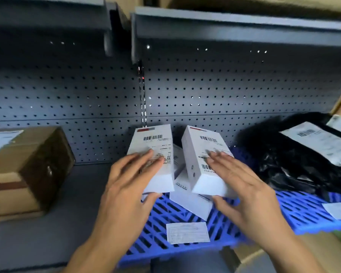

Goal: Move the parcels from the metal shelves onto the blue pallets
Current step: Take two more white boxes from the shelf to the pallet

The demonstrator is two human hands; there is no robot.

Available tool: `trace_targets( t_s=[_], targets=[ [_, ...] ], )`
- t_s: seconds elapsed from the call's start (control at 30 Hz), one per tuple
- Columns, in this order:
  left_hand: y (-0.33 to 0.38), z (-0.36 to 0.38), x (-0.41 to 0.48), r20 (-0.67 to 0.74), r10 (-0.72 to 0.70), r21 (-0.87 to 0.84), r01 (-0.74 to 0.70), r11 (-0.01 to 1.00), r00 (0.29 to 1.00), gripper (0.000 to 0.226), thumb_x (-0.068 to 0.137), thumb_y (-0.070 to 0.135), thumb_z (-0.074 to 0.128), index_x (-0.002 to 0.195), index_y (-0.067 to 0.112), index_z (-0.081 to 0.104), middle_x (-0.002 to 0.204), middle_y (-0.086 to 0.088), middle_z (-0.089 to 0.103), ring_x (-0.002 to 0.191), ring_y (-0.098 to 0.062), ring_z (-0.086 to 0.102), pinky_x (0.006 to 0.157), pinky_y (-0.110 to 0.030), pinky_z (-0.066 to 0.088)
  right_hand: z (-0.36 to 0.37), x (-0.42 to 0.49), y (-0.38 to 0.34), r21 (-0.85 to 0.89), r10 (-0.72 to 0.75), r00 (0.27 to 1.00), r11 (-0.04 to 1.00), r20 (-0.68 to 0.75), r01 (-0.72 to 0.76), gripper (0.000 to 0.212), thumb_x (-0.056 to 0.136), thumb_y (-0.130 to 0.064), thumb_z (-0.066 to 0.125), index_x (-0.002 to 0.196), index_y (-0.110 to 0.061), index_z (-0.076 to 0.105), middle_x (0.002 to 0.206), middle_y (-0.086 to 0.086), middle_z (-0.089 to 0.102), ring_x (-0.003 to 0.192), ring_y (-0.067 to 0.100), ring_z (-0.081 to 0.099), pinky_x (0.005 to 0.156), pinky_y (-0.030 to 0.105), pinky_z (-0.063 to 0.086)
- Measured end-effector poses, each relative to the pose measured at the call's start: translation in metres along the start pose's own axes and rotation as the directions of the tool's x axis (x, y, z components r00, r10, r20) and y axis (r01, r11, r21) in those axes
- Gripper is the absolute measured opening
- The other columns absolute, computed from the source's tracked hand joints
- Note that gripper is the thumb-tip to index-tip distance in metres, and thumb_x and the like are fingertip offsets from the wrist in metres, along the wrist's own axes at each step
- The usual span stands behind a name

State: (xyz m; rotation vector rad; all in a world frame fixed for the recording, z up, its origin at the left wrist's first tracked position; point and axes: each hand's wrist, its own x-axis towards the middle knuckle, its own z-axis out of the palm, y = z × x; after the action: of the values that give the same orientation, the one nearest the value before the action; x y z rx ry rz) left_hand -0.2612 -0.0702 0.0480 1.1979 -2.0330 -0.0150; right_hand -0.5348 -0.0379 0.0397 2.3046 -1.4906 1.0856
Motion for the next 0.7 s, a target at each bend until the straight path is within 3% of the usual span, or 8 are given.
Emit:
trace_targets(
  t_s=[0.1, 0.47, 0.57, 0.7],
  targets=[
    [0.008, 0.010, 0.000, 0.001, -0.028, 0.049, 0.028, 0.998, 1.000, 0.088, 0.067, 0.020, 0.093, 0.145, 0.031, 0.053, 0.150, 0.019, 0.047, 0.136, -0.008, 0.036, 0.118, -0.008, 0.011, 0.001, 0.009, 0.019, 0.045, -0.057, 0.998, 0.997, 0.026, 0.056, 0.076, 0.082, -0.021, 0.086, 0.150, -0.023, 0.053, 0.158, -0.013, 0.046, 0.149, 0.011, 0.040, 0.119, 0.039, 0.040],
    [0.021, 0.030, 0.000, 0.025, -0.087, 0.154, 0.082, 0.985, 0.996, 0.087, 0.066, 0.021, 0.093, 0.143, 0.032, 0.055, 0.151, 0.017, 0.047, 0.140, -0.011, 0.034, 0.118, -0.011, 0.015, 0.015, 0.022, 0.049, 0.127, -0.083, 0.995, 0.989, 0.053, 0.076, 0.076, 0.080, -0.025, 0.087, 0.149, -0.029, 0.054, 0.157, -0.021, 0.045, 0.148, 0.003, 0.038, 0.121, 0.023, 0.030],
    [0.024, 0.032, 0.009, 0.048, -0.075, 0.199, 0.064, 0.978, 0.996, 0.084, 0.072, 0.020, 0.089, 0.146, 0.034, 0.051, 0.154, 0.017, 0.043, 0.144, -0.014, 0.033, 0.120, -0.023, 0.025, 0.016, 0.025, 0.055, 0.162, -0.110, 0.991, 0.982, 0.074, 0.096, 0.078, 0.078, -0.028, 0.087, 0.149, -0.034, 0.053, 0.157, -0.024, 0.043, 0.148, 0.000, 0.036, 0.121, 0.020, 0.028],
    [0.027, 0.033, 0.017, 0.111, -0.080, 0.256, 0.049, 0.966, 0.991, 0.082, 0.080, 0.023, 0.083, 0.150, 0.038, 0.043, 0.159, 0.018, 0.036, 0.148, -0.015, 0.028, 0.119, -0.040, 0.035, 0.016, 0.028, 0.062, 0.231, -0.121, 0.988, 0.968, 0.094, 0.097, 0.074, 0.079, -0.036, 0.085, 0.147, -0.036, 0.054, 0.156, -0.023, 0.045, 0.148, 0.001, 0.038, 0.118, 0.036, 0.040]
  ],
)
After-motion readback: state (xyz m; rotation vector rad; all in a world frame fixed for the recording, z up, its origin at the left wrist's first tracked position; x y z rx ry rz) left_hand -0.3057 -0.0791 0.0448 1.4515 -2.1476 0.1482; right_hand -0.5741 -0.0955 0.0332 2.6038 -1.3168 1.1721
